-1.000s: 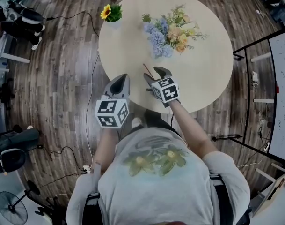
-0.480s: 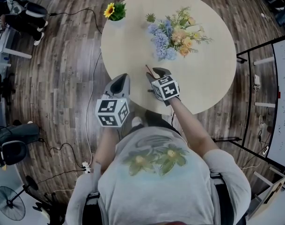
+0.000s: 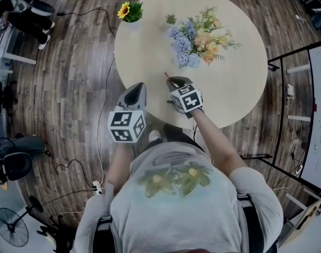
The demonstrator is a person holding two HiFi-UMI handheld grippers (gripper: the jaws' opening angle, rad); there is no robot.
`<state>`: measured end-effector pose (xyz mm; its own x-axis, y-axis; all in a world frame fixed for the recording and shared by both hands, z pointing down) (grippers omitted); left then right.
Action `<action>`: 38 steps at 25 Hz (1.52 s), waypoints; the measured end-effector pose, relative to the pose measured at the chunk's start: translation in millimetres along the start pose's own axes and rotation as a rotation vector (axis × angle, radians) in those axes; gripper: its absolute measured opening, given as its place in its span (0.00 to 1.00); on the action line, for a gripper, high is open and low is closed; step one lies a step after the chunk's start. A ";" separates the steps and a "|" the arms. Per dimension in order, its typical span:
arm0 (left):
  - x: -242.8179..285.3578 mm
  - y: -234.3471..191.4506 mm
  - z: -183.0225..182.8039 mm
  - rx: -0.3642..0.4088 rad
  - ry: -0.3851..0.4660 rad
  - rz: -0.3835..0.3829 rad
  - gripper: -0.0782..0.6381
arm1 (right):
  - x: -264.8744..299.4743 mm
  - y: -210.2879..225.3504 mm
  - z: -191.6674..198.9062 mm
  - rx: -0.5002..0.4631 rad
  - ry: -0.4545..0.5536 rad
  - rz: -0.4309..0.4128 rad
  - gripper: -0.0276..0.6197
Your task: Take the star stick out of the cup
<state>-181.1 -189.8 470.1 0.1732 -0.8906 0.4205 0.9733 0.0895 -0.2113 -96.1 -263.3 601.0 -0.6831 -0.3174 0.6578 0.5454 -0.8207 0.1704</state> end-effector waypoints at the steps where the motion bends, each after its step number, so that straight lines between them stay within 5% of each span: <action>1: -0.3 -0.2 0.1 -0.001 0.001 -0.001 0.11 | -0.3 -0.3 -0.1 -0.002 0.000 0.002 0.12; 38: -13.0 29.6 9.7 0.014 0.009 0.059 0.11 | -63.8 -2.6 -3.3 0.008 0.140 0.091 0.09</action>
<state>-153.0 -171.3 467.0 0.2293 -0.8876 0.3994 0.9634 0.1484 -0.2232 -55.5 -242.5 556.2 -0.6914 -0.4538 0.5622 0.6115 -0.7820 0.1208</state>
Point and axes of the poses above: the fingertips, and each gripper's own axes: x forward along the fingers, y to its right, z out of its underside, the point moved 1 cm from there along -x, backward along the fingers, and after that the axes turned 2 degrees about x, right-handed, at the moved point
